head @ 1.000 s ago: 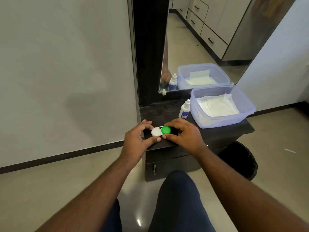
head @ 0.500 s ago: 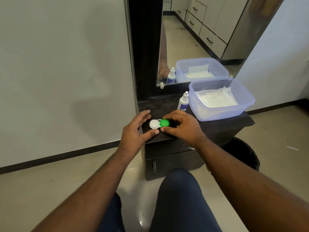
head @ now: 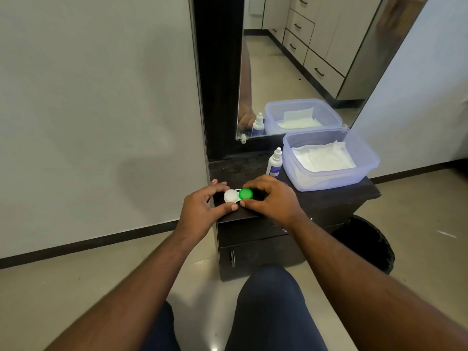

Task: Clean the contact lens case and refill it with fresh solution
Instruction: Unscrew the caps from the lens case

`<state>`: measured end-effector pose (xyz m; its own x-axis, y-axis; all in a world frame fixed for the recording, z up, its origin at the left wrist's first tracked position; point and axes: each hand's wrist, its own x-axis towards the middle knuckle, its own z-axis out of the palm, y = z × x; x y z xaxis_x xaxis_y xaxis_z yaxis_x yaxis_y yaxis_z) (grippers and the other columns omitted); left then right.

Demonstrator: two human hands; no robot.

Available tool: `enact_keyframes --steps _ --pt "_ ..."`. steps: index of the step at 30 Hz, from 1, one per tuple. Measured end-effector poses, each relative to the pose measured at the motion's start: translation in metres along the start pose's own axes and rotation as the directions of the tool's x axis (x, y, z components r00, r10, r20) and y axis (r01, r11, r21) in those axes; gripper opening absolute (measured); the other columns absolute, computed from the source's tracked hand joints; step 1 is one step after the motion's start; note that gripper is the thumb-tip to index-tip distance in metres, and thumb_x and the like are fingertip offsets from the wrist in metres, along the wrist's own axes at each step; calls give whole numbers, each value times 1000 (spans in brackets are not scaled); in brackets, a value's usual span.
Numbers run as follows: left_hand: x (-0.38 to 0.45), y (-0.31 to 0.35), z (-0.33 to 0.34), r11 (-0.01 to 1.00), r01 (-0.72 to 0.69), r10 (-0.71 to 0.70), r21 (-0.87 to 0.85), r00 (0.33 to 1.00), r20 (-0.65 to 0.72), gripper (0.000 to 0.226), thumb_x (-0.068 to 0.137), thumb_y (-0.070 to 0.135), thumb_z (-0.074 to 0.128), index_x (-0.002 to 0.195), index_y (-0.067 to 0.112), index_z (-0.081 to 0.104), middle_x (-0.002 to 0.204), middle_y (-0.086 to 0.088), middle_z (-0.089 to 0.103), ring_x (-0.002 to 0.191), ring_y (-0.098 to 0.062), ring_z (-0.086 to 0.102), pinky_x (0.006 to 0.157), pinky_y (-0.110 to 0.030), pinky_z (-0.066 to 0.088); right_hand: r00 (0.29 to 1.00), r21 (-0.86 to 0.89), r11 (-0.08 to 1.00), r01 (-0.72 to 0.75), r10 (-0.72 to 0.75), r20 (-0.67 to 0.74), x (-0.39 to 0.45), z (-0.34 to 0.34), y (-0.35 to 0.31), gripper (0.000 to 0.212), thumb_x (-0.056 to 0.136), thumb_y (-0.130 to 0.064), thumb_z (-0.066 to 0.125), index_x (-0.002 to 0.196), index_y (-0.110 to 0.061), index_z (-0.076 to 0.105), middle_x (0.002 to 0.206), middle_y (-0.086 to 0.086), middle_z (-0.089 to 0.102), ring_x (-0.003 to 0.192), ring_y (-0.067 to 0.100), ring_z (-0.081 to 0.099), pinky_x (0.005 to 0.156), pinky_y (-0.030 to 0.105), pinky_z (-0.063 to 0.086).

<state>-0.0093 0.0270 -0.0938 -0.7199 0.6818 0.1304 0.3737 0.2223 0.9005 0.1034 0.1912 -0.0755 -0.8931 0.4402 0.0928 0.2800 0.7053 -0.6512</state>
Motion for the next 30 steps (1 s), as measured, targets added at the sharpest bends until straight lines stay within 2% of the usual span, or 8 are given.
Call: enact_keyframes --steps 8,11,14,17,20,24,26,30 --pt "1 5 3 999 10 -14 -45 996 -85 33 72 26 81 103 27 70 110 11 67 118 -1 53 98 -20 41 1000 5 1000 12 -12 -27 0 3 0 37 77 -39 75 112 -31 67 109 -15 62 98 3 55 84 24 47" --pt "8 15 -1 999 -24 29 37 988 -153 24 80 34 73 103 26 71 96 17 66 96 1 60 81 -13 44 999 6 1000 16 -16 -28 0 3 1 37 76 -40 75 112 -30 67 108 -16 62 97 3 55 83 24 47" --pt "28 22 -7 987 -40 53 155 996 -78 19 86 35 66 96 21 75 98 12 68 86 3 57 76 -17 44 999 3 1000 18 -18 -30 0 1 1 39 75 -41 76 112 -31 67 107 -16 62 96 3 55 82 23 47" --pt "51 20 -8 954 -22 24 299 1000 -3 20 89 30 63 97 17 75 118 0 67 104 -11 58 89 -33 47 1000 -8 1000 17 -17 -26 1 1 0 41 75 -41 75 114 -30 67 108 -16 61 96 3 55 81 21 46" --pt "64 23 -8 931 8 3 365 1000 -30 19 87 29 65 91 14 76 110 -3 69 99 -18 61 88 -43 50 1000 -9 1000 8 -9 -15 1 1 1 41 76 -41 75 114 -31 66 110 -16 61 97 2 54 81 20 44" --pt "72 23 -9 918 19 4 395 998 -56 16 85 28 67 88 14 75 101 -4 70 91 -14 60 76 -32 49 1000 -25 1000 2 -2 -12 1 1 1 40 76 -43 74 113 -33 65 109 -16 61 97 1 53 77 17 42" --pt "71 25 -10 937 21 -8 348 999 -39 19 86 26 68 96 12 75 105 -5 70 94 -13 60 73 -22 43 1000 -22 1000 4 -4 -12 1 1 0 40 76 -43 74 114 -32 65 110 -16 61 97 2 53 79 17 43" --pt "46 30 -14 988 82 -70 127 993 -92 41 84 31 70 123 18 65 126 1 63 113 -11 55 88 -23 41 1000 -24 1000 11 -11 -10 1 0 0 40 76 -43 74 113 -32 66 109 -15 61 97 3 54 82 22 46"
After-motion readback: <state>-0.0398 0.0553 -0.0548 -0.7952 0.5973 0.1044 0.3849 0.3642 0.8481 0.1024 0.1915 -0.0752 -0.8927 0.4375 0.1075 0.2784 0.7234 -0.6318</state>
